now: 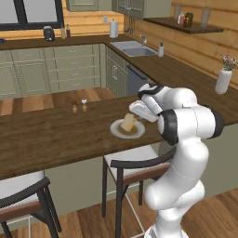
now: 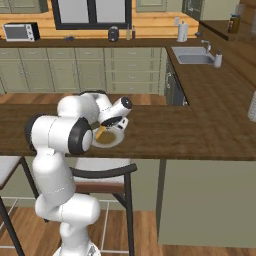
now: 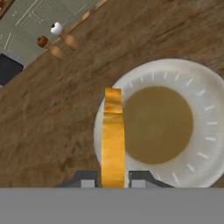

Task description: Start the toaster. Once the lever pops up, take the bread to the plate on the dining counter.

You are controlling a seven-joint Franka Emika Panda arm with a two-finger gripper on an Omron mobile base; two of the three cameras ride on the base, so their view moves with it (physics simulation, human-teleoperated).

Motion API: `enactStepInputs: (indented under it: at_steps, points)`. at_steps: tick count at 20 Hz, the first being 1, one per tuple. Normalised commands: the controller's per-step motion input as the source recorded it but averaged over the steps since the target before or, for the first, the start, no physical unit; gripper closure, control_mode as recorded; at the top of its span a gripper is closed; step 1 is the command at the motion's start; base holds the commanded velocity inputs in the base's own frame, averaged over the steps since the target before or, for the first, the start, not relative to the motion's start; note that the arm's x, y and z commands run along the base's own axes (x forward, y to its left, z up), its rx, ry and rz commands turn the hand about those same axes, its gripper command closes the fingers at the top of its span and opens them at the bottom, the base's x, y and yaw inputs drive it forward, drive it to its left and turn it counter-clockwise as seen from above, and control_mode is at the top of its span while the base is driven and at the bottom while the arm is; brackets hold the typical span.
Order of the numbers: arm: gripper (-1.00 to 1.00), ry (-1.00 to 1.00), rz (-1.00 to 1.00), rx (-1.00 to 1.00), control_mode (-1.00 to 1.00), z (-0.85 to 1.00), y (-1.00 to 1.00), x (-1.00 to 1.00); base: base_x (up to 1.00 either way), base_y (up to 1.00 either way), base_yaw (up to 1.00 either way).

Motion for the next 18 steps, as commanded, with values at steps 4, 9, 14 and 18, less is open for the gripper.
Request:
enactStepInputs:
  at_steps: [4,9,14,18]
  points:
    - [1.00,0.00,0.00,-0.01,-1.00,-0.25,0.19,0.33,0.00,0.00,0.00]
    - [1.00,0.00,0.00,-0.02,-1.00,-0.46,0.00,0.38,0.00,0.00,0.00]
    - [1.00,0.00,0.00,-0.02,-1.00,-0.30,0.00,0.33,0.00,0.00,0.00]
    - [-1.00,0.00,0.03,-0.07,-1.00,-0.26,0.00,-0.03,0.00,0.00,0.00]
